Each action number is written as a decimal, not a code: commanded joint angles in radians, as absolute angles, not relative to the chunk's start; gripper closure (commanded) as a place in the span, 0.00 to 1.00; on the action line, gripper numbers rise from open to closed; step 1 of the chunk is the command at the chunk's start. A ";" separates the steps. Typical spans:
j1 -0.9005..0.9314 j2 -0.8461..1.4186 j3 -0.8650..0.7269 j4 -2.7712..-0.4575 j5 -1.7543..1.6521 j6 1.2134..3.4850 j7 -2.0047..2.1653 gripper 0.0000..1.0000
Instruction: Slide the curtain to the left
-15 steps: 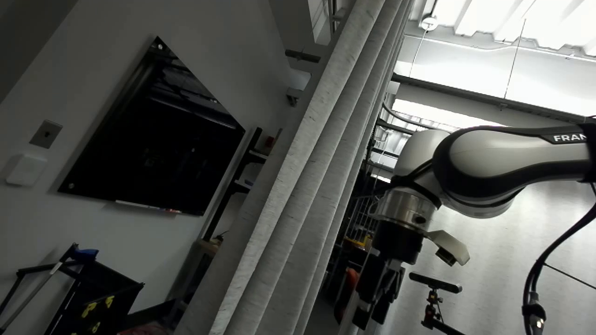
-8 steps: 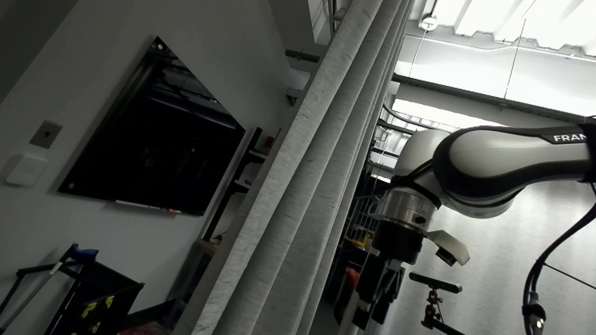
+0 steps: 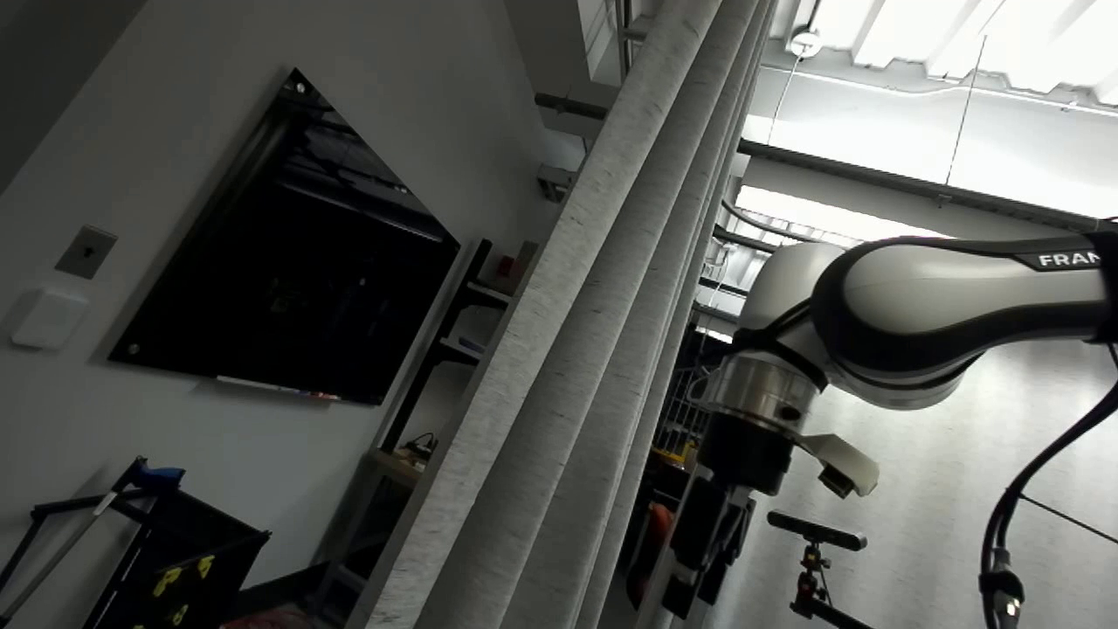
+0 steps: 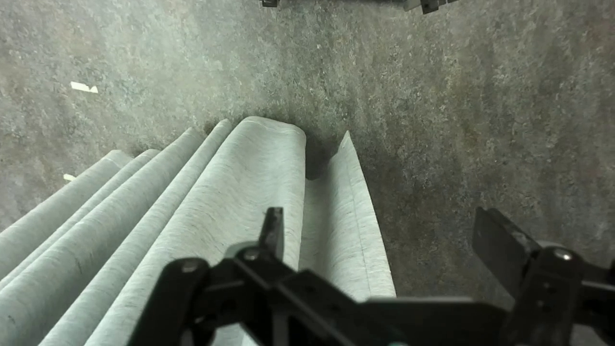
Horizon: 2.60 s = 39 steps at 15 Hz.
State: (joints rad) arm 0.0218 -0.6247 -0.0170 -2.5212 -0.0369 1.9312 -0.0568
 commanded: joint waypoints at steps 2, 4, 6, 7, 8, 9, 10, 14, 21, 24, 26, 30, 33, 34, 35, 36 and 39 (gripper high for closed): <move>0.032 -0.630 -0.030 -2.543 -0.025 2.044 -0.105 0.00; 0.034 -0.632 -0.032 -2.558 -0.017 2.122 -0.107 0.00; 0.035 -0.633 -0.033 -2.579 -0.019 2.216 -0.109 0.00; 0.034 -0.633 -0.032 -2.591 -0.021 2.268 -0.108 0.00; 0.036 -0.632 -0.033 -2.602 -0.021 2.317 -0.110 0.00; 0.036 -0.631 -0.034 -2.614 -0.022 2.368 -0.112 0.00; 0.037 -0.630 -0.034 -2.624 -0.024 2.415 -0.114 0.00; 0.037 -0.622 -0.036 -2.658 -0.037 2.570 -0.134 0.00; 0.027 -0.614 -0.026 -2.660 -0.037 2.552 -0.121 0.00; 0.028 -0.614 -0.026 -2.662 -0.037 2.552 -0.121 0.00; 0.028 -0.614 -0.027 -2.663 -0.037 2.552 -0.121 0.00; 0.027 -0.622 -0.028 -2.658 -0.038 2.555 -0.122 0.00; 0.008 -0.614 -0.016 -2.669 -0.066 2.620 -0.117 0.00; 0.006 -0.613 -0.016 -2.670 -0.074 2.642 -0.122 0.00; 0.002 -0.611 -0.014 -2.672 -0.084 2.669 -0.125 0.00; 0.000 -0.609 -0.014 -2.675 -0.093 2.700 -0.126 0.00; -0.011 -0.603 -0.011 -2.682 -0.118 2.774 -0.118 0.00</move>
